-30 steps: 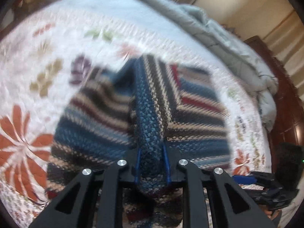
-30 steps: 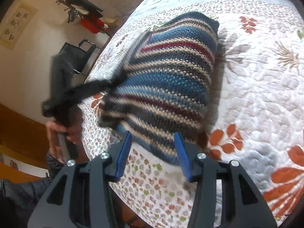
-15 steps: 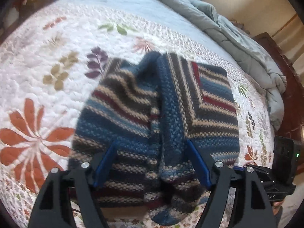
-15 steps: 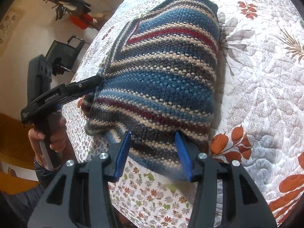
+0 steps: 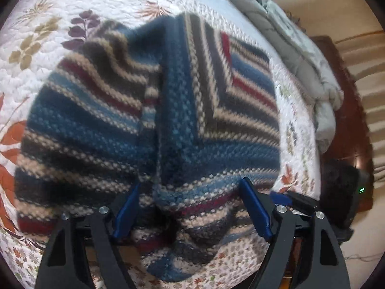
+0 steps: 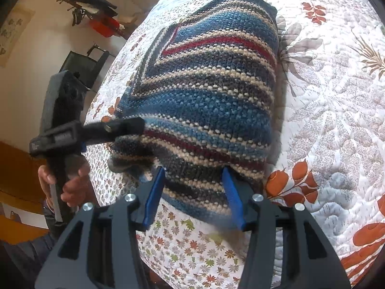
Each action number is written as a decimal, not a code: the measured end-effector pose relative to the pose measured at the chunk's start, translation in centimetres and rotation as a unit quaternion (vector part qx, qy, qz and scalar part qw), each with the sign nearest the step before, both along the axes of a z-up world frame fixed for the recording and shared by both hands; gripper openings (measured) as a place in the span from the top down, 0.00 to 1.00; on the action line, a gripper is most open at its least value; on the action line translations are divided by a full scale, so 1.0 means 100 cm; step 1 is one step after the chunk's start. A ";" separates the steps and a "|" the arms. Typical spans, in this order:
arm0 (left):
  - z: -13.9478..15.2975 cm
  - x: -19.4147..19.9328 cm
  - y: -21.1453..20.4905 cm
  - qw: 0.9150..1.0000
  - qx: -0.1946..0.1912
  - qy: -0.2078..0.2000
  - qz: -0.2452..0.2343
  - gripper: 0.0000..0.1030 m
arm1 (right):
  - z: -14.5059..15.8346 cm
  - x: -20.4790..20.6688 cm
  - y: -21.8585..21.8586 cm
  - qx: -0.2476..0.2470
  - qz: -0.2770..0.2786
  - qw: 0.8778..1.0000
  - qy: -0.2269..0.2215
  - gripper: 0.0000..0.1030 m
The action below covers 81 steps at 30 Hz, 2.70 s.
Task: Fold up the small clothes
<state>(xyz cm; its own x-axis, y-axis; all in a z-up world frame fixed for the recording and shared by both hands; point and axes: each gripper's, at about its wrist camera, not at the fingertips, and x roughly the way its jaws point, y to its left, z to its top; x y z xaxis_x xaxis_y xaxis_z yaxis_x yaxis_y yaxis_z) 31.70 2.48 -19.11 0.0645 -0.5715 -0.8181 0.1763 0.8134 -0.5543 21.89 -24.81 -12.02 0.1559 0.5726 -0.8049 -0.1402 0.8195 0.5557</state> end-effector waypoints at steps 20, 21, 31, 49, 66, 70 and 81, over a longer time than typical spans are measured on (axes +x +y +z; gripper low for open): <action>0.083 -0.002 0.035 0.991 -0.014 -0.122 0.056 0.77 | 0.041 -0.017 -0.021 0.019 0.008 0.999 -0.042 0.47; 0.088 -0.004 0.043 0.989 -0.007 -0.132 0.060 0.77 | 0.044 -0.018 -0.020 0.019 0.009 0.999 -0.046 0.47; 0.012 0.003 0.089 0.993 0.031 -0.068 0.097 0.75 | 0.022 0.001 0.021 -0.001 0.026 0.999 -0.024 0.47; 0.080 0.005 0.052 0.982 0.074 -0.163 0.054 0.39 | 0.005 0.001 0.039 -0.031 0.023 0.999 0.033 0.37; 0.034 0.023 0.043 0.985 0.097 -0.140 0.032 0.39 | -0.036 -0.021 0.060 -0.120 0.062 0.988 0.069 0.79; 0.043 0.017 0.036 0.980 0.118 -0.155 0.029 0.39 | -0.014 -0.020 0.042 -0.062 0.038 0.995 0.062 0.67; 0.068 0.035 0.027 0.979 0.105 -0.170 0.031 0.34 | 0.054 0.048 0.007 -0.079 -0.041 0.996 -0.021 0.35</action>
